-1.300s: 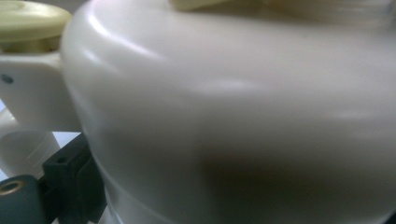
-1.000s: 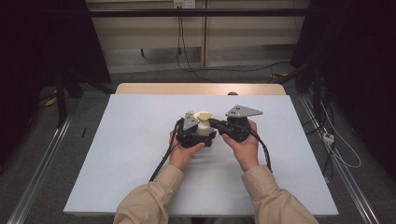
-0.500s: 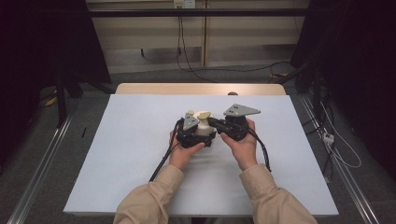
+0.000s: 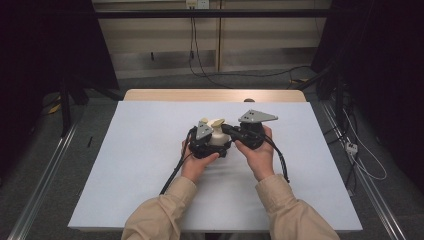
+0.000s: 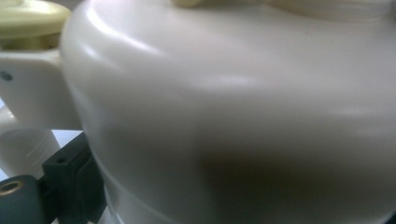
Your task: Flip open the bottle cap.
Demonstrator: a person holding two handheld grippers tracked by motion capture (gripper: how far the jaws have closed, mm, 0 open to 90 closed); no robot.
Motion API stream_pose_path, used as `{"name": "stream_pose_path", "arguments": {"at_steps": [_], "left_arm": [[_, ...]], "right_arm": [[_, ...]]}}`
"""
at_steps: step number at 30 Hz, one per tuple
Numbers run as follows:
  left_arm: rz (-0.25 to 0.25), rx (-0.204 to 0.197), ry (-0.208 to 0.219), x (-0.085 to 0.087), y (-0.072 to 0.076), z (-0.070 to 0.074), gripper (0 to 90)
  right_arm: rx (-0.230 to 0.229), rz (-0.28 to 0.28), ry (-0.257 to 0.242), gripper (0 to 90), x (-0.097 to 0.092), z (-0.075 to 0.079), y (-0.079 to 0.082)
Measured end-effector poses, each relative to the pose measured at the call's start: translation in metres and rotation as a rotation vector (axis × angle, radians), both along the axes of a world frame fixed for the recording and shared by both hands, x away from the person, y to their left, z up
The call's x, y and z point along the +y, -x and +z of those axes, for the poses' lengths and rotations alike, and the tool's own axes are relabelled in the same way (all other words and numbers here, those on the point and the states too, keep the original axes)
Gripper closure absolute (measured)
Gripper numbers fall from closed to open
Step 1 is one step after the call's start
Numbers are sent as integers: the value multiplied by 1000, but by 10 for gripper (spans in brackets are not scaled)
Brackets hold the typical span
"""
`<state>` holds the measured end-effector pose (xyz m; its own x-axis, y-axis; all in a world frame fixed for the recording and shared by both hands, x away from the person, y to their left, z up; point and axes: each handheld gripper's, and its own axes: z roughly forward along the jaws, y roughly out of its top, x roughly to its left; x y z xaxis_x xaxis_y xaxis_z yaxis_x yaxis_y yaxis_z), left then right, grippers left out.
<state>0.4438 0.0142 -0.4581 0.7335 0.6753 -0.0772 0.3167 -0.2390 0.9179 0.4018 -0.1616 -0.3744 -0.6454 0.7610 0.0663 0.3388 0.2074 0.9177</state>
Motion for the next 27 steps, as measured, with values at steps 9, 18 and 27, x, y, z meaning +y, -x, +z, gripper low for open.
{"name": "stream_pose_path", "arguments": {"at_steps": [9,18,27], "left_arm": [[1,0,1,0,0,0,47],[1,-1,1,0,0,0,47],[1,-1,0,0,0,-1,47]], "right_arm": [[-4,0,-9,900,1,2,-1],[-5,3,-4,900,4,2,-2],[-7,2,-7,900,4,3,-4]]}}
